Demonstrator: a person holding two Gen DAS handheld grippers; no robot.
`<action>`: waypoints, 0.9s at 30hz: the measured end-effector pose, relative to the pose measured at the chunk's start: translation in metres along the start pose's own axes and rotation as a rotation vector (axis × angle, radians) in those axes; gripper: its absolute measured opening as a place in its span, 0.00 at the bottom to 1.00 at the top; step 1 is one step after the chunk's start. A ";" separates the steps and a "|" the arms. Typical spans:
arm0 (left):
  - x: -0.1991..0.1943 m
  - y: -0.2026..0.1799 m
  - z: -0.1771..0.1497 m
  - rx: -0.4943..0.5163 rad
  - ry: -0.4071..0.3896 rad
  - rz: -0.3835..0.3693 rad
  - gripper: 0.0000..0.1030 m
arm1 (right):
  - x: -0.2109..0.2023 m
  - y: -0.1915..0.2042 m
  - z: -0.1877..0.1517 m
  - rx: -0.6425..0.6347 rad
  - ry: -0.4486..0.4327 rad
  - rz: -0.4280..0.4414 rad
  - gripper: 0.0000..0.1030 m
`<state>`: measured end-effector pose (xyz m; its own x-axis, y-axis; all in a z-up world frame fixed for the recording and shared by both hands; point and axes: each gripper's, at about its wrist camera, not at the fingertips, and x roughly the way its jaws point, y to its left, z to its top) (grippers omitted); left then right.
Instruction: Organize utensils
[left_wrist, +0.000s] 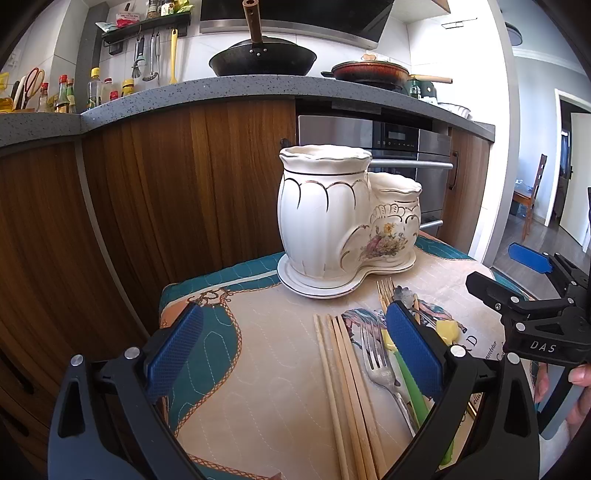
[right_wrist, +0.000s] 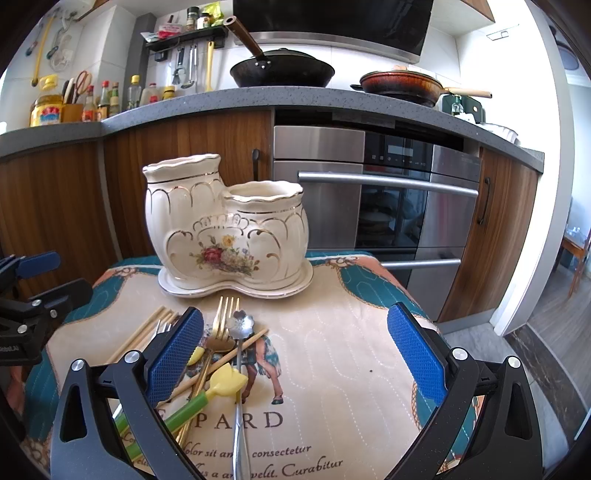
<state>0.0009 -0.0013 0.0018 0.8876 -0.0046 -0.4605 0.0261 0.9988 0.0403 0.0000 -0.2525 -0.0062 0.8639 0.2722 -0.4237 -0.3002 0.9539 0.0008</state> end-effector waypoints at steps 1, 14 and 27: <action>0.000 0.000 0.000 0.000 0.001 0.000 0.95 | 0.001 0.000 0.000 0.000 0.000 0.000 0.96; 0.000 -0.001 -0.001 -0.001 0.002 -0.002 0.95 | 0.003 0.001 -0.001 -0.001 0.005 -0.001 0.96; 0.000 -0.003 -0.002 -0.002 0.004 -0.004 0.95 | 0.004 0.001 -0.001 -0.002 0.006 0.000 0.96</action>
<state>-0.0002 -0.0039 -0.0003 0.8856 -0.0086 -0.4644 0.0290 0.9989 0.0368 0.0024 -0.2502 -0.0087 0.8615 0.2709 -0.4295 -0.3004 0.9538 -0.0009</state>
